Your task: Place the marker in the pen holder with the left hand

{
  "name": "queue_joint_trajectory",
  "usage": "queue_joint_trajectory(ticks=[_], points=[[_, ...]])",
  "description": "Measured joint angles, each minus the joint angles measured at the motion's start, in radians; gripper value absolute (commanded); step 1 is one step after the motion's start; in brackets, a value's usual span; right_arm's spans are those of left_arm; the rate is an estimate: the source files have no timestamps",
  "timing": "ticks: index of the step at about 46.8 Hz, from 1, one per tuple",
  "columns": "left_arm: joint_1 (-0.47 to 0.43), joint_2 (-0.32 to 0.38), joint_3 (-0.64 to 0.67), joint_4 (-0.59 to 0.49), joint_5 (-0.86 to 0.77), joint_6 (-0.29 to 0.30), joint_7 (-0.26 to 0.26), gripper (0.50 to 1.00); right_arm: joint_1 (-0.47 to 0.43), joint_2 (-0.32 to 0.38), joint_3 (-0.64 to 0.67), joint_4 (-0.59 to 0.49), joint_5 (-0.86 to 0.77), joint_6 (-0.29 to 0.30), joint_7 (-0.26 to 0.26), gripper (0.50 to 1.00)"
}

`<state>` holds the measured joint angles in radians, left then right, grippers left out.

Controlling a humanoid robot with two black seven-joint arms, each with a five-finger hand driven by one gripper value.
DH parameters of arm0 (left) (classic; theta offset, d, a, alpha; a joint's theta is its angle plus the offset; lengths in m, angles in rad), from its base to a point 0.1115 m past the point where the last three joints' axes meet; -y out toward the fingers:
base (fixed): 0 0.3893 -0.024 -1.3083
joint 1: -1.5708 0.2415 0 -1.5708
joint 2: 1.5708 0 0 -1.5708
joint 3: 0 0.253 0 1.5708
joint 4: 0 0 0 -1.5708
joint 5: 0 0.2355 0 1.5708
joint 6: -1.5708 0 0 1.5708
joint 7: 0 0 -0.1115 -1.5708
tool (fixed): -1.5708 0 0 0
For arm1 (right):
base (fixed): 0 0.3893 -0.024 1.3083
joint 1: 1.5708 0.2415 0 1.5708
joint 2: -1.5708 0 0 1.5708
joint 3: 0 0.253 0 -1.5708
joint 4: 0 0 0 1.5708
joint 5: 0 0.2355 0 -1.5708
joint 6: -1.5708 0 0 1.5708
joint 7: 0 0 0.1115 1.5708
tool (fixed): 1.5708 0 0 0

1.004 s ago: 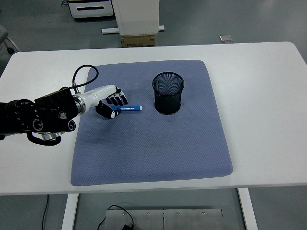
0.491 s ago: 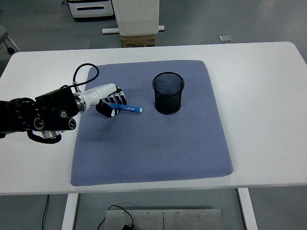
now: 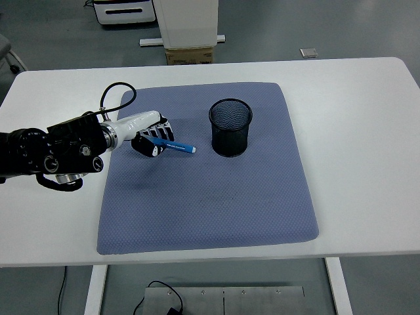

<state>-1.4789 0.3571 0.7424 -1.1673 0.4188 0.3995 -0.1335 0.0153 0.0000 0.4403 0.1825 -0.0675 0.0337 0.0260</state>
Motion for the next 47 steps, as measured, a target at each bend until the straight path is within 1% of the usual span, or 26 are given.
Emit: queue_joint_trajectory(ticks=[20,25,37,41,47], points=[[-0.052,0.009,0.000,0.000,0.000,-0.018,-0.006,0.500,0.000,0.000,0.000,0.000,0.000,0.000,0.000,1.000],[-0.061,0.011,0.001,0.000,0.000,-0.034,-0.007,0.500,0.000,0.000,0.000,0.000,0.000,0.000,0.000,1.000],[-0.084,0.021,0.002,0.000,0.000,-0.039,-0.008,0.500,0.000,0.000,0.000,0.000,0.000,0.000,0.000,1.000],[-0.105,0.023,0.003,-0.001,0.002,-0.050,-0.008,0.500,0.000,0.000,0.000,0.000,0.000,0.000,0.000,1.000],[-0.156,0.026,0.027,-0.002,0.002,-0.080,-0.008,0.500,0.000,0.000,0.000,0.000,0.000,0.000,0.000,1.000]])
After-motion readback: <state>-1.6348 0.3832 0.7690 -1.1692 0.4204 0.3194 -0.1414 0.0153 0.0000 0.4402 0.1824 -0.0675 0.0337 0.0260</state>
